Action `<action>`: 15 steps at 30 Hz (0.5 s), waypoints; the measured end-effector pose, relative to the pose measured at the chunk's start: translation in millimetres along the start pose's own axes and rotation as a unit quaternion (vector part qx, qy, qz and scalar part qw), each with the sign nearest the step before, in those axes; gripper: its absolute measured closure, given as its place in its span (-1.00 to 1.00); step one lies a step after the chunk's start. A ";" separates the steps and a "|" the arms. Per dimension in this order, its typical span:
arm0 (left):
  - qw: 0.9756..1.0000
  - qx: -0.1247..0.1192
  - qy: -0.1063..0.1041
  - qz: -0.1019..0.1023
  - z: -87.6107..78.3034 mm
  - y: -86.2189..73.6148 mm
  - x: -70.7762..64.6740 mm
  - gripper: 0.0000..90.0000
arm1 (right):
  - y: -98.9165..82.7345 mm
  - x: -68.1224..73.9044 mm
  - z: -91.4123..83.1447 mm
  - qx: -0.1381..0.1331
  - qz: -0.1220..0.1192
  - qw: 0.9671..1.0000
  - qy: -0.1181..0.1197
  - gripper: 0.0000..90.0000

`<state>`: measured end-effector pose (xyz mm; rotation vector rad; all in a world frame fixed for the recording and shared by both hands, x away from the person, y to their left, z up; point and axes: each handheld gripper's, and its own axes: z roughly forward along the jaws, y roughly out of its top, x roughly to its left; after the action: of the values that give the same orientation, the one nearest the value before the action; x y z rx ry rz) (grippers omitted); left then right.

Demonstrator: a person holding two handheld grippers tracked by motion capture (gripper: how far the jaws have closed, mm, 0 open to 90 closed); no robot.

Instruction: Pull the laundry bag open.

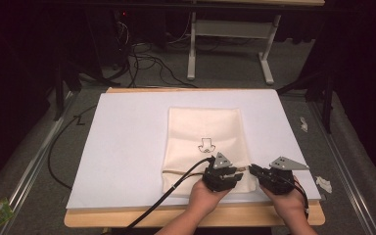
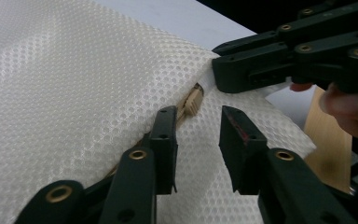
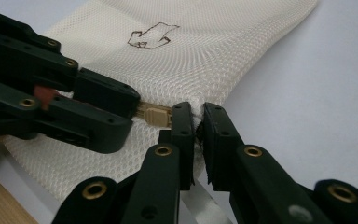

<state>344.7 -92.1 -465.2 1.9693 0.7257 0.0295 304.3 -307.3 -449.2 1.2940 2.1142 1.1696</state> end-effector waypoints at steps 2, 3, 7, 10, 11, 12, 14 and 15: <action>1.000 -0.003 -0.005 -0.011 4.0 0.4 0.5 0.58 | 0.3 0.1 -0.2 -0.002 0.002 1.000 0.001 0.88; 1.000 -0.004 -0.005 -0.015 5.8 0.4 0.3 0.63 | 0.5 0.1 -0.4 -0.002 0.002 1.000 0.001 0.88; 1.000 -0.013 -0.003 -0.028 11.3 -0.4 -1.3 0.78 | 0.7 0.1 -0.1 -0.003 0.000 1.000 0.002 0.88; 0.999 -0.016 0.001 -0.029 12.6 -0.4 -3.0 0.85 | 0.5 -0.4 -0.1 -0.005 0.002 1.000 0.004 0.88; 0.999 -0.019 0.003 -0.032 13.5 0.0 -3.9 0.85 | 0.5 -0.5 -0.3 -0.004 0.002 1.000 0.004 0.88; 0.999 -0.028 0.003 -0.038 14.4 0.5 -4.6 0.86 | 0.4 -1.1 -0.2 -0.006 0.005 1.000 0.005 0.88; 0.999 -0.032 0.005 -0.040 14.9 1.5 -5.2 0.87 | 0.2 -1.5 -0.1 -0.006 0.008 1.000 0.006 0.88; 0.999 -0.034 0.006 -0.039 14.9 2.3 -5.7 0.88 | 0.1 -1.8 0.1 -0.007 0.008 1.000 0.006 0.88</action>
<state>345.8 -107.6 -469.2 1.8772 0.7981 0.0181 305.3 -308.8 -449.4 1.3015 2.1042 1.2006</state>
